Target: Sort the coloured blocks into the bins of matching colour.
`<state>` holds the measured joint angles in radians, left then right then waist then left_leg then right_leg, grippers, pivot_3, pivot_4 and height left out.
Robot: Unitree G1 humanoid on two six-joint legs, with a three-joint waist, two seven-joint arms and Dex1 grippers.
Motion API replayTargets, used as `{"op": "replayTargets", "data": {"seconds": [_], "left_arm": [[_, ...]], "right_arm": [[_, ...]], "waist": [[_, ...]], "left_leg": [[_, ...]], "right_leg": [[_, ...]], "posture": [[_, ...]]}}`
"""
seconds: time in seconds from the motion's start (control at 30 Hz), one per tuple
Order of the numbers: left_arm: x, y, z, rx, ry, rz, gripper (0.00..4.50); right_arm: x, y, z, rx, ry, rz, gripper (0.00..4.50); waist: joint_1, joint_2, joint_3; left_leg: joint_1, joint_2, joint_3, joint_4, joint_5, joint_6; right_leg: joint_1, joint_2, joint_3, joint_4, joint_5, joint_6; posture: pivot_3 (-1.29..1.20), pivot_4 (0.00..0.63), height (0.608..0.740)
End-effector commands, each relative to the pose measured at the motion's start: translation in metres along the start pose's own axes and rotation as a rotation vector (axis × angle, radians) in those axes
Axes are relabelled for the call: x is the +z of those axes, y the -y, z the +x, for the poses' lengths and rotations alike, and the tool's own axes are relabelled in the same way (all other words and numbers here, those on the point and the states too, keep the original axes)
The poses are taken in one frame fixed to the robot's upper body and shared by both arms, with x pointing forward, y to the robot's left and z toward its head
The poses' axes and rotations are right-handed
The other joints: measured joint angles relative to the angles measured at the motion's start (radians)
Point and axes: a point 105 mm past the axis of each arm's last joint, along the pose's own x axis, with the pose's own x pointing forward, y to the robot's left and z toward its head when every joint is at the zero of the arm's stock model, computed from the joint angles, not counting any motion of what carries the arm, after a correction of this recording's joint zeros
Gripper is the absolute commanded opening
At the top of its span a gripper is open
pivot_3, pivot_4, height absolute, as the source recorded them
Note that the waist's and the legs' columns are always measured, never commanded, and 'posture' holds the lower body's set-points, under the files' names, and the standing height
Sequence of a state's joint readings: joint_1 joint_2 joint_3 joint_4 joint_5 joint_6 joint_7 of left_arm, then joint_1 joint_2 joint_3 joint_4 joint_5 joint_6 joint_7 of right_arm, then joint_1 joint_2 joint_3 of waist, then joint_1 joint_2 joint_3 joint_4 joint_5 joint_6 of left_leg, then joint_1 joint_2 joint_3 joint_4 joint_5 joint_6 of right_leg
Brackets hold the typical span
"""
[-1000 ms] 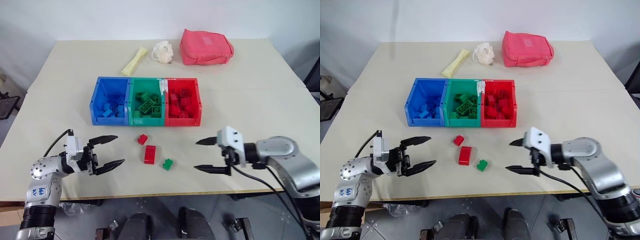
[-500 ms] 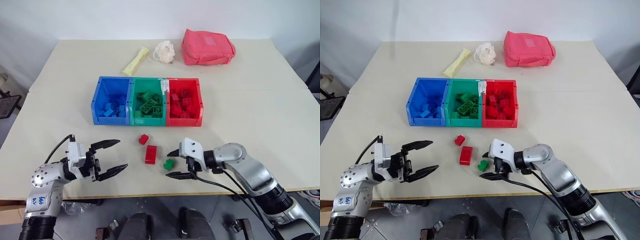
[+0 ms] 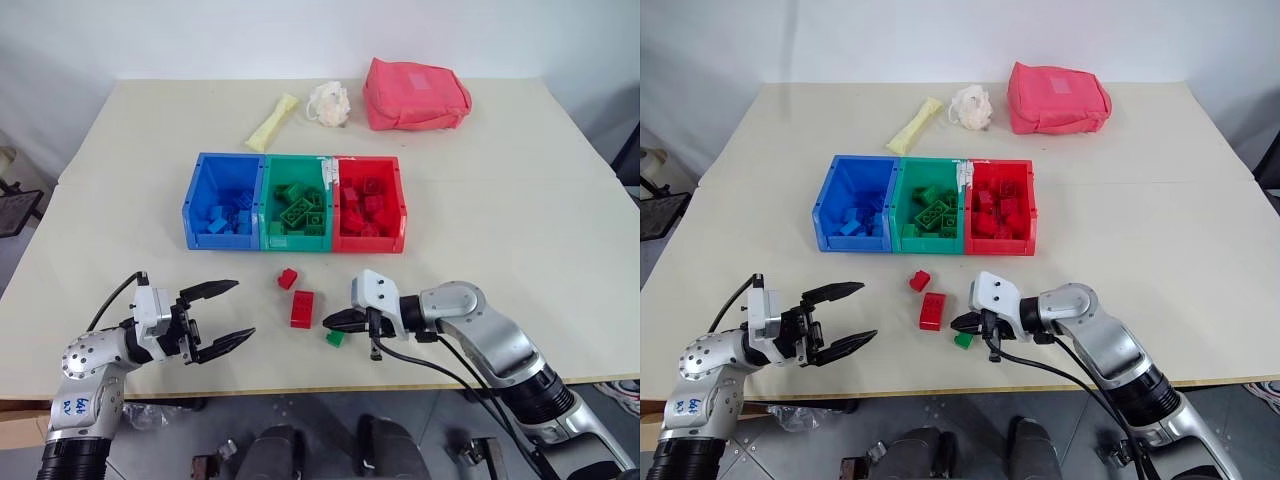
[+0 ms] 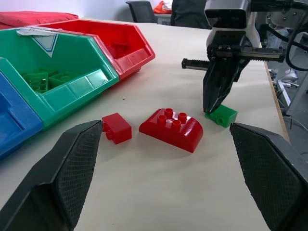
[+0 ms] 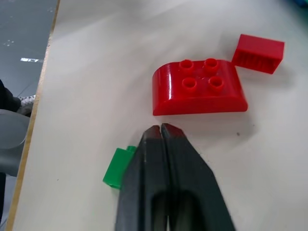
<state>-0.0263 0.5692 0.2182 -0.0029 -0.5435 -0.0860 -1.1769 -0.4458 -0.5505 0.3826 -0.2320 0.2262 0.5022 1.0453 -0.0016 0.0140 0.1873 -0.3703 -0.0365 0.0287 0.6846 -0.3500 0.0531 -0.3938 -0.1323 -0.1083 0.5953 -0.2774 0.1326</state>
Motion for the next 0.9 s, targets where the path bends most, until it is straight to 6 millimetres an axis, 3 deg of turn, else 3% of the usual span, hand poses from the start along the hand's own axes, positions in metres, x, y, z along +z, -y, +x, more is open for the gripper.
{"op": "replayTargets", "data": {"seconds": [0.03, 0.2, 0.27, 0.67, 0.9], "left_arm": [[0.01, -0.002, 0.0, 0.0, 0.023, 0.036, 4.5], [0.01, -0.002, 0.001, 0.0, 0.026, 0.038, 4.5], [0.01, -0.002, 0.001, -0.001, 0.026, 0.037, 4.5], [0.009, 0.002, -0.001, -0.02, 0.024, 0.03, 4.5], [0.001, 0.012, -0.005, -0.084, -0.015, 0.015, 4.5]], "right_arm": [[0.008, -0.003, -0.006, 0.006, 0.028, -0.025, 0.01], [0.019, -0.004, -0.011, -0.002, 0.058, -0.041, 0.01], [0.021, -0.004, -0.014, -0.006, 0.06, -0.039, 0.37], [0.0, -0.014, -0.018, 0.013, -0.042, 0.0, 4.37], [-0.019, -0.012, -0.006, -0.016, -0.109, 0.029, 4.44]], "waist": [[0.0, 0.0, 0.0], [0.0, 0.0, 0.0], [0.0, 0.0, 0.0], [0.0, 0.0, 0.0], [0.0, 0.0, 0.0]], "left_leg": [[0.0, 0.0, 0.0, 0.0, 0.0, 0.0], [0.0, 0.0, 0.0, 0.0, 0.0, 0.0], [0.0, 0.0, 0.0, 0.0, 0.0, 0.0], [0.0, 0.0, 0.0, 0.0, 0.0, 0.0], [0.0, 0.0, 0.0, 0.0, 0.0, 0.0]], "right_leg": [[0.0, 0.0, 0.0, 0.0, 0.0, 0.0], [0.0, 0.0, 0.0, 0.0, 0.0, 0.0], [0.0, 0.0, 0.0, 0.0, 0.0, 0.0], [0.0, 0.0, 0.0, 0.0, 0.0, 0.0], [0.0, 0.0, 0.0, 0.0, 0.0, 0.0]], "posture": [[0.0, 0.15, 0.74], [0.0, 0.15, 0.74], [0.0, 0.15, 0.74], [0.0, 0.15, 0.74], [0.0, 0.15, 0.74]]}}
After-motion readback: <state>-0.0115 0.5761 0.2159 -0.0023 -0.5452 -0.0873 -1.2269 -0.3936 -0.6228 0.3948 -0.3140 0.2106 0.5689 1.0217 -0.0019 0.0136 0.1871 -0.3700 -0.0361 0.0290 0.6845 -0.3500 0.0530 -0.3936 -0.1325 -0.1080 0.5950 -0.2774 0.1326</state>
